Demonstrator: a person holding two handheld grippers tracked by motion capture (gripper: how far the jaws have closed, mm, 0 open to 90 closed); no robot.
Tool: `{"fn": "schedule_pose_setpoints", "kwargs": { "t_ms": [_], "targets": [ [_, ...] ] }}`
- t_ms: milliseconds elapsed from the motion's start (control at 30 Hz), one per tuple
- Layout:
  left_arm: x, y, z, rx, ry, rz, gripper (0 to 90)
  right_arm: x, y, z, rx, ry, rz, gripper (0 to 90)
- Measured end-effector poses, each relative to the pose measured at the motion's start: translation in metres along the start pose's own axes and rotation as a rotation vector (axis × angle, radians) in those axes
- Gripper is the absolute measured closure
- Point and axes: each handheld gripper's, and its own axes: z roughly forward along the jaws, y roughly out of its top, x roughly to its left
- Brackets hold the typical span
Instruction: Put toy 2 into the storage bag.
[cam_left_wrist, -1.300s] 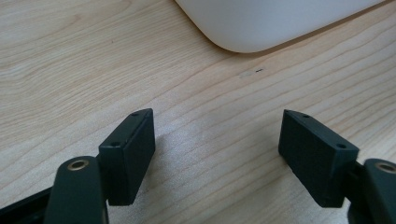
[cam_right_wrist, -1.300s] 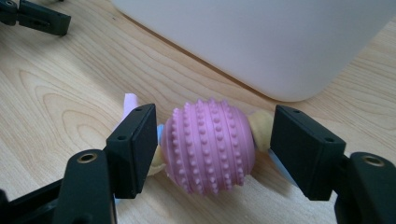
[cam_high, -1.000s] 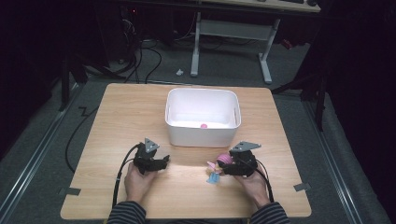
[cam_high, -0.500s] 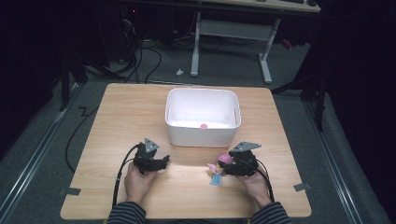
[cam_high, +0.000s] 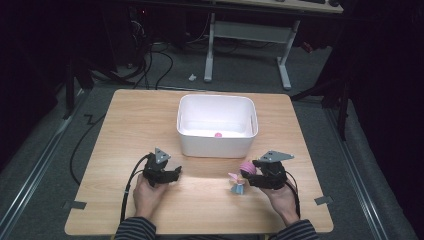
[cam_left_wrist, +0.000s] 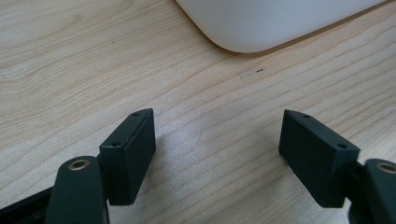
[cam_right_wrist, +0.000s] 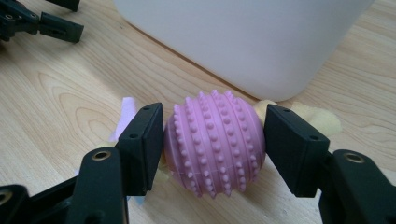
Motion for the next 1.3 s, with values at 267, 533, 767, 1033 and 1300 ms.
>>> {"fn": "schedule_pose_setpoints", "kwargs": {
  "t_ms": [267,533,767,1033,1300],
  "targets": [
    [0.0,0.0,0.0,-0.001,0.0,-0.001,27.5,-0.005,0.001,-0.01,-0.004,0.005,0.002,39.4],
    [0.001,0.0,0.0,0.007,0.007,-0.008,23.6,-0.009,0.01,-0.028,-0.022,0.009,-0.009,39.4],
    [0.001,0.0,0.0,0.009,0.006,-0.007,23.3,-0.015,0.02,-0.042,-0.044,0.01,-0.013,39.4],
    [0.0,0.0,0.0,0.008,0.005,-0.003,23.7,-0.02,0.035,-0.06,-0.085,-0.006,-0.03,39.4],
    [0.0,0.0,0.0,0.007,0.004,-0.004,23.7,-0.026,0.053,-0.076,-0.117,0.009,-0.034,39.4]
  ]
}}
